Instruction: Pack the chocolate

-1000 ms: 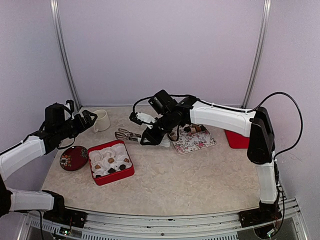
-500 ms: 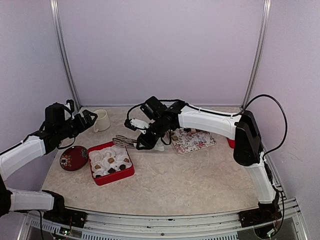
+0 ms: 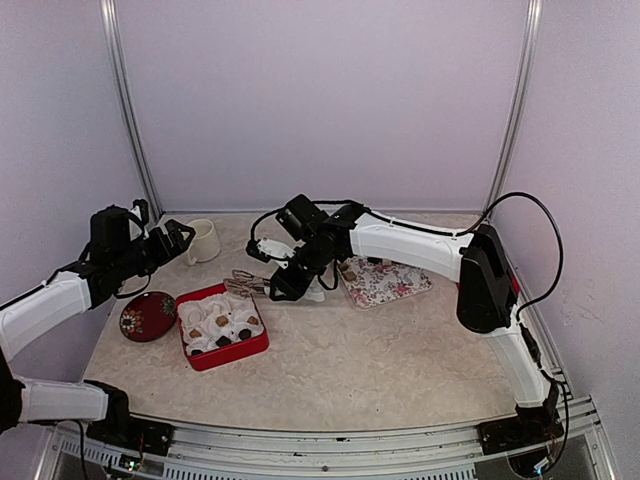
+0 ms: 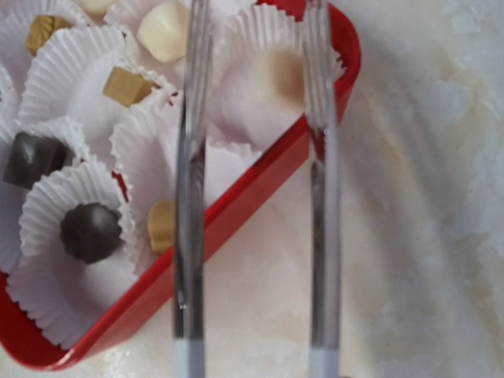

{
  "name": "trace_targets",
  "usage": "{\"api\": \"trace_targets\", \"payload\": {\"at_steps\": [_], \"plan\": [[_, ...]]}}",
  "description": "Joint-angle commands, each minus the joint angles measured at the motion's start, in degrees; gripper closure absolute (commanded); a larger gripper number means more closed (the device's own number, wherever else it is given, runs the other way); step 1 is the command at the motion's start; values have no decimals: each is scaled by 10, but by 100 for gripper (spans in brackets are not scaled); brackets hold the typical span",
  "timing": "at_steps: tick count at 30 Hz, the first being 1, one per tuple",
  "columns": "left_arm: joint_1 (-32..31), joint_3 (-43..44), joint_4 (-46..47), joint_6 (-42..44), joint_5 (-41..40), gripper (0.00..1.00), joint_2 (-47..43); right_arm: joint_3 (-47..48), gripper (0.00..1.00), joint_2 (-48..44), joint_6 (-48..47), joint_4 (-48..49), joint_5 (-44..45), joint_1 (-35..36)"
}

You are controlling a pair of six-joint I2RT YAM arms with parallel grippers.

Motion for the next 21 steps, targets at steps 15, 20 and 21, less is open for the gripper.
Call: {"api": "trace_targets", "payload": {"at_steps": [15,20,21], "plan": [[5,0,13,8,10,1,-2,5,62,-51,7,34,-1,-4],[5,1,9,7,8,1,-10,-49,62,-111,26,79,-9,-27],[5,2,8,6,8,1,-11,-65,62,-125,31,89,-10,-33]]}}
